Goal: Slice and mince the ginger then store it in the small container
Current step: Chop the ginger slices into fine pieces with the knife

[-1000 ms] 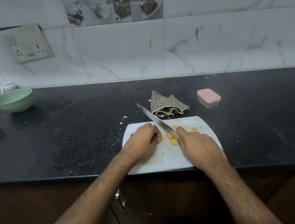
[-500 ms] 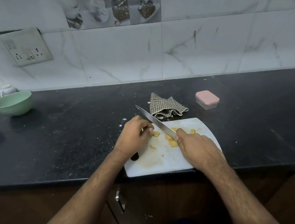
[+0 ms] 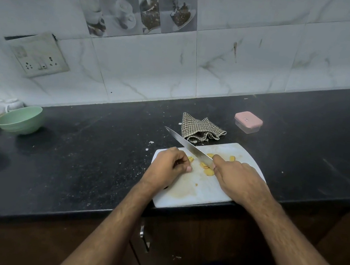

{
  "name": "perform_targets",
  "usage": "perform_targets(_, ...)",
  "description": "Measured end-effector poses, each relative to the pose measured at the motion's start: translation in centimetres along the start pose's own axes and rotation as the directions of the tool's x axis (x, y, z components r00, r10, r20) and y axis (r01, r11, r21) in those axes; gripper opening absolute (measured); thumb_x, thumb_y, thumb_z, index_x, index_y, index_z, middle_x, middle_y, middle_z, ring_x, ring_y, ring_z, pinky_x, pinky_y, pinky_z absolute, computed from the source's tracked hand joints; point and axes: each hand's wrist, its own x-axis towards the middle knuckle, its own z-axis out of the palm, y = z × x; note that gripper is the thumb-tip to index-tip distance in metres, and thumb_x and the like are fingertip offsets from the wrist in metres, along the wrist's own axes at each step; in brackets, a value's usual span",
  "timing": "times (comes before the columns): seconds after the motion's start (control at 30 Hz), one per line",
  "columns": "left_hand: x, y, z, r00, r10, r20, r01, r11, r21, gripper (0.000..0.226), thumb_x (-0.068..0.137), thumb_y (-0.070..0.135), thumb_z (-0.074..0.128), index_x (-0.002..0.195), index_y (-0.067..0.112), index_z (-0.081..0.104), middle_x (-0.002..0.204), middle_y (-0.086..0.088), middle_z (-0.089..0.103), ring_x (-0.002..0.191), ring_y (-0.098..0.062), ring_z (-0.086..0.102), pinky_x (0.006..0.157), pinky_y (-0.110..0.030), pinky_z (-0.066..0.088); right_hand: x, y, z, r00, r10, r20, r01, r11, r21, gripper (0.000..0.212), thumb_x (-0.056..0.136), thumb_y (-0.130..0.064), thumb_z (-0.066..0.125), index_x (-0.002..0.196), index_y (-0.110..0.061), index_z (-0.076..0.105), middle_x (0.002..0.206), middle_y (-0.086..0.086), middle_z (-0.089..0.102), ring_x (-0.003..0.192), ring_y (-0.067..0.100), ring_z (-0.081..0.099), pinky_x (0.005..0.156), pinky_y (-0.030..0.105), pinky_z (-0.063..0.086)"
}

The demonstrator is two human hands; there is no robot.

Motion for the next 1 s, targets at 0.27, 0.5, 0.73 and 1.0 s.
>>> perform_targets(0.27, -0.1, -0.7, -0.7, 0.981, -0.059, -0.187, 0.056, 0.998, -0.022, 0.004, 0.089, 0.018, 0.077, 0.086, 0.02, 0.076, 0.076, 0.014, 0.072, 0.072, 0.002, 0.063, 0.065, -0.013, 0.045, 0.1, 0.1, -0.2, 1.0, -0.017, 0.003, 0.017, 1.0, -0.003, 0.021, 0.107, -0.036, 0.025, 0.113, -0.024, 0.041, 0.088, 0.003, 0.064, 0.076, 0.025, 0.058, 0.072, 0.044, 0.053)
perform_targets(0.5, -1.8, -1.5, -2.1, 0.996, -0.083, -0.015, 0.082, 0.995, -0.061, 0.006, 0.084, 0.017, 0.084, 0.088, 0.016, 0.079, 0.092, 0.004, 0.067, 0.074, -0.01, 0.068, 0.067, -0.009, 0.045, 0.0, 0.4, -0.2, 1.0, -0.011, -0.003, 0.011, 1.0, 0.006, 0.021, 0.108, -0.035, 0.025, 0.113, -0.024, 0.041, 0.089, 0.004, 0.062, 0.077, 0.028, 0.056, 0.069, 0.042, 0.05)
perform_targets(0.73, 0.1, -1.0, -1.6, 0.997, -0.069, 0.047, 0.058, 0.976, 0.209, 0.016, 0.096, 0.031, 0.069, 0.082, 0.029, 0.062, 0.095, 0.012, 0.057, 0.081, -0.007, 0.057, 0.076, -0.034, 0.05, 0.1, 0.2, 0.2, 1.0, -0.014, -0.016, 0.014, 1.0, 0.011, 0.017, 0.107, -0.034, 0.025, 0.11, -0.024, 0.039, 0.088, 0.006, 0.062, 0.076, 0.029, 0.055, 0.07, 0.042, 0.051)
perform_targets(1.0, 2.0, -1.3, -0.2, 0.984, -0.136, -0.118, 0.146, 0.986, 0.076, 0.017, 0.082, 0.026, 0.084, 0.085, 0.025, 0.067, 0.082, 0.01, 0.068, 0.077, -0.008, 0.062, 0.069, -0.031, 0.054, 0.1, 0.2, 0.2, 1.0, -0.012, -0.005, 0.012, 1.0, 0.02, 0.019, 0.107, -0.035, 0.025, 0.11, -0.025, 0.041, 0.086, 0.003, 0.062, 0.076, 0.026, 0.057, 0.071, 0.043, 0.052)
